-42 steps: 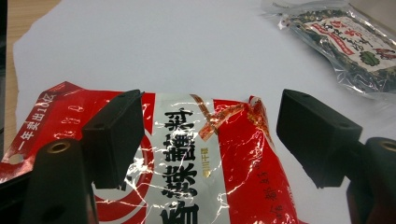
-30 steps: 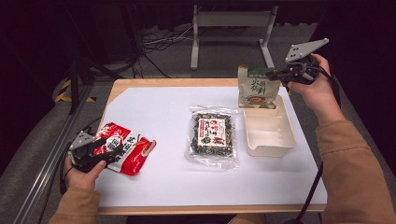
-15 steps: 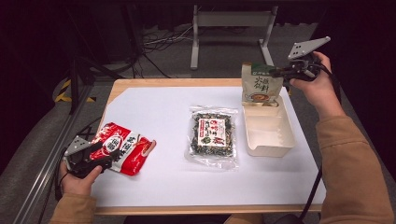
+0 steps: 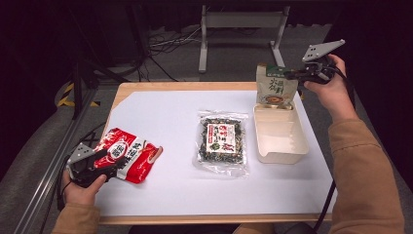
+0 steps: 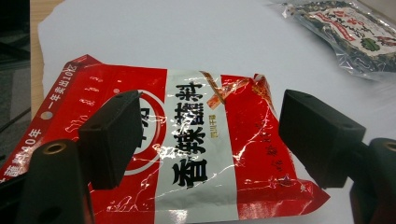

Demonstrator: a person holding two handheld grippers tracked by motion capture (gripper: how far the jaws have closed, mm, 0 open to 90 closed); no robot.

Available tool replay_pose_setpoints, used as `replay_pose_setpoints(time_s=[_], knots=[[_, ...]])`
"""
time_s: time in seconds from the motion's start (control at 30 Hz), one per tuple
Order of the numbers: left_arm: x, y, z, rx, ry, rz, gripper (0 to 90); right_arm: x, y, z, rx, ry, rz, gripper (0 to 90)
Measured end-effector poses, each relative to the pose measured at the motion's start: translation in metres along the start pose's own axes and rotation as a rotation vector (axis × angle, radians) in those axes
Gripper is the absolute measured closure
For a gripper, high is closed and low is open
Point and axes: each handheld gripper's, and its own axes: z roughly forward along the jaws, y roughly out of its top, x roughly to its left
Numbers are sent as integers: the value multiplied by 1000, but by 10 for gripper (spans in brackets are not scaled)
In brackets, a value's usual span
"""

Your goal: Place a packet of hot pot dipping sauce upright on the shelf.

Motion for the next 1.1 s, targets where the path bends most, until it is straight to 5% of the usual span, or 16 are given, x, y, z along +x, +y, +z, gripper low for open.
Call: replay_pose_setpoints(time_s=[1.1], knots=[[-1,0,0,4,2,2,224,0,-23,29,29,4,27,895]])
